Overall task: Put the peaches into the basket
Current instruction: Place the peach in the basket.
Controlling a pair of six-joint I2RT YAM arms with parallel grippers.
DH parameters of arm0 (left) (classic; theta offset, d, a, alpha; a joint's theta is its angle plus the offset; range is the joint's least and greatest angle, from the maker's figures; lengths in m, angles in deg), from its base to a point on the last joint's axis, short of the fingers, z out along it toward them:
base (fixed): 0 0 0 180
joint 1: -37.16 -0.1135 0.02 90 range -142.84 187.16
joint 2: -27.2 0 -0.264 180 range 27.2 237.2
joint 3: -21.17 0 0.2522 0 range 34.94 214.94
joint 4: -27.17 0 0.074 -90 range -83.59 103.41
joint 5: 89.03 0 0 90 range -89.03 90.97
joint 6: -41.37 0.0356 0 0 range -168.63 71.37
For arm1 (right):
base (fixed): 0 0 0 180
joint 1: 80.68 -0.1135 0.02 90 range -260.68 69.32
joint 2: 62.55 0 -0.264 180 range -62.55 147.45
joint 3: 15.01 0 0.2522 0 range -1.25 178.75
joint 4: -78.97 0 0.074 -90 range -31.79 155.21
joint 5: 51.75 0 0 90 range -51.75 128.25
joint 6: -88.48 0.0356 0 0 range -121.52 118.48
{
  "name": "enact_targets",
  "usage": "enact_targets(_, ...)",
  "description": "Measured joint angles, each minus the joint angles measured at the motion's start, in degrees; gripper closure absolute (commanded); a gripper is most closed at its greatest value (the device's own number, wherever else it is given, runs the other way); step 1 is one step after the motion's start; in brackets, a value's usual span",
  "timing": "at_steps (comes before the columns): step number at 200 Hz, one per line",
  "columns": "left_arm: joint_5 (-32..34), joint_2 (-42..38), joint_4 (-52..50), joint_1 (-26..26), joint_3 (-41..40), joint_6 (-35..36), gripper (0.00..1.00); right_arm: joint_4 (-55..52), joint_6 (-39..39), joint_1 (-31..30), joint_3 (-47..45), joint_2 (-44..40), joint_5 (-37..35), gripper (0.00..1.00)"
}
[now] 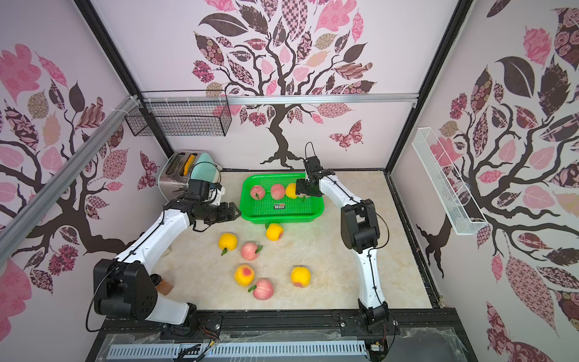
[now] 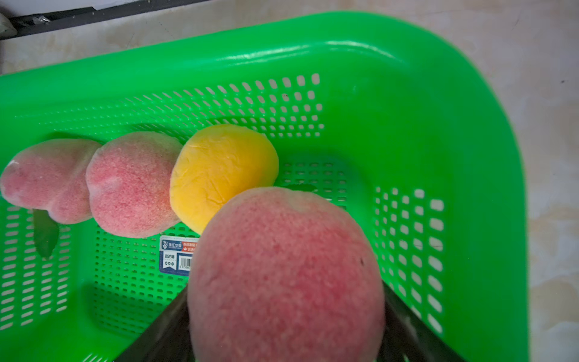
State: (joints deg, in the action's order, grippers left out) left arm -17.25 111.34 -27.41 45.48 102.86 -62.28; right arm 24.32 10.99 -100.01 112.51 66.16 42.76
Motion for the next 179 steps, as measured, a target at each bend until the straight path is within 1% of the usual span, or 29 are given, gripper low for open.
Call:
enact_targets(55, -0.11, 0.00, -0.04, 0.00, 0.00, 0.00, 0.18, 0.59, -0.13, 0.09, 1.40, 3.10, -0.57, 0.44)
enact_targets(108, -0.31, 0.00, -0.07, 0.00, 0.00, 0.00, 0.18, 0.31, -0.42, 0.09, 1.64, 3.74, -0.42, 0.31)
enact_targets(163, -0.35, 0.00, -0.13, 0.00, 0.00, 0.00, 0.18, -0.74, -1.05, 0.09, 2.62, 3.74, 0.42, 0.21)
enact_targets(169, -0.35, 0.00, -0.20, 0.00, 0.00, 0.00, 0.18, -0.81, -1.03, 0.09, 2.75, 3.74, 0.48, 0.14)
enact_targets(179, -0.35, 0.00, -0.24, 0.00, 0.00, 0.00, 0.18, -0.90, -0.94, 0.09, 2.86, 3.72, 0.61, 0.13)
